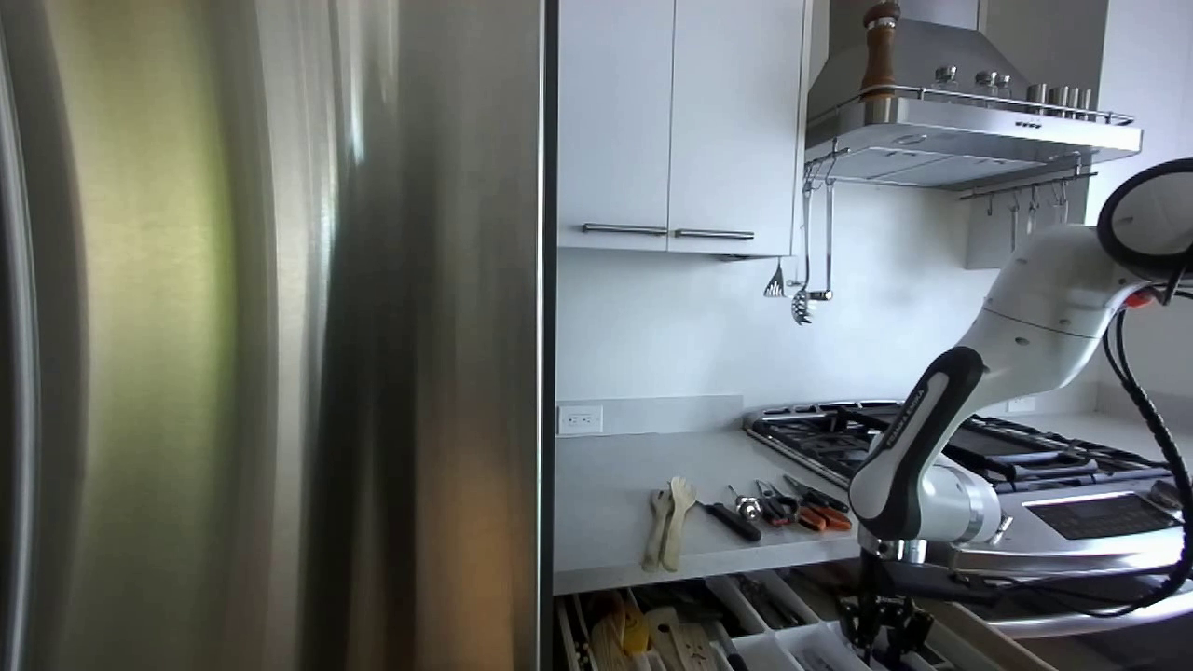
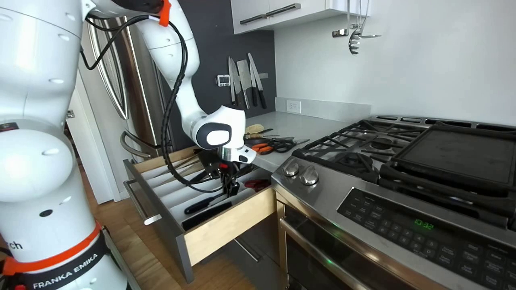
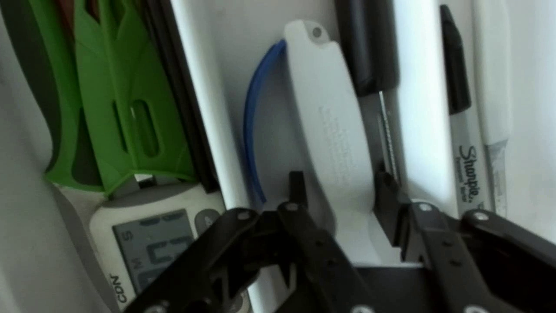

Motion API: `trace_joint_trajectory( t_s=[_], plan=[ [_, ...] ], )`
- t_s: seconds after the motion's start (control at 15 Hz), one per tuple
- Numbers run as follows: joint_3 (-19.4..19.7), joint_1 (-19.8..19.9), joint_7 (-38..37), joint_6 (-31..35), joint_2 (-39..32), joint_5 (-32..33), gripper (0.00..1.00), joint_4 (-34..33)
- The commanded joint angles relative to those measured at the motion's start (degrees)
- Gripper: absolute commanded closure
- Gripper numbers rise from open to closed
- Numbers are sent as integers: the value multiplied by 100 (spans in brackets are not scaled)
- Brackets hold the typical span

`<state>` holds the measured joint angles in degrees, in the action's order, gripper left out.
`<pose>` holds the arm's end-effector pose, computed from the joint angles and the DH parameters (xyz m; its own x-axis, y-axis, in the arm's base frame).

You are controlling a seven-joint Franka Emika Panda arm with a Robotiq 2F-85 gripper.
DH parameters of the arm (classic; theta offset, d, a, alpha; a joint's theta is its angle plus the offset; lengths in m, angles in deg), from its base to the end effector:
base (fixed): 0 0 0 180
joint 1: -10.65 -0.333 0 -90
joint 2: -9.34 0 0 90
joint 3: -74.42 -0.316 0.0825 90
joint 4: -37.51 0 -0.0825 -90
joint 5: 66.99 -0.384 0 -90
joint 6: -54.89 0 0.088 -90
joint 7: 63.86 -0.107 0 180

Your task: Remove the white object from the open drawer

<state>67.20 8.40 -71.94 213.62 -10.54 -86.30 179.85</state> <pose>0.4556 0.0660 0.1495 0.9518 -0.2875 -0.1067 -0.2999 -0.9453 -0.1283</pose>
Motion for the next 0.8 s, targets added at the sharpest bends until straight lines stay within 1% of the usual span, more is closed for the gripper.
trace_joint_trajectory(
  t_s=[0.0,0.07,0.13,0.33,0.53,0.67,0.73],
  plan=[
    [-33,27,-70,101,-178,-83,70,-56],
    [-16,29,-84,99,-138,-75,84,-42],
    [-4,35,-82,90,-103,-61,90,-39],
    [40,-2,-89,-15,129,56,91,40],
    [193,-148,-187,-233,544,430,92,184],
    [226,-212,-215,-552,862,677,93,254],
    [183,-187,-132,-818,1011,719,92,263]
  ],
)
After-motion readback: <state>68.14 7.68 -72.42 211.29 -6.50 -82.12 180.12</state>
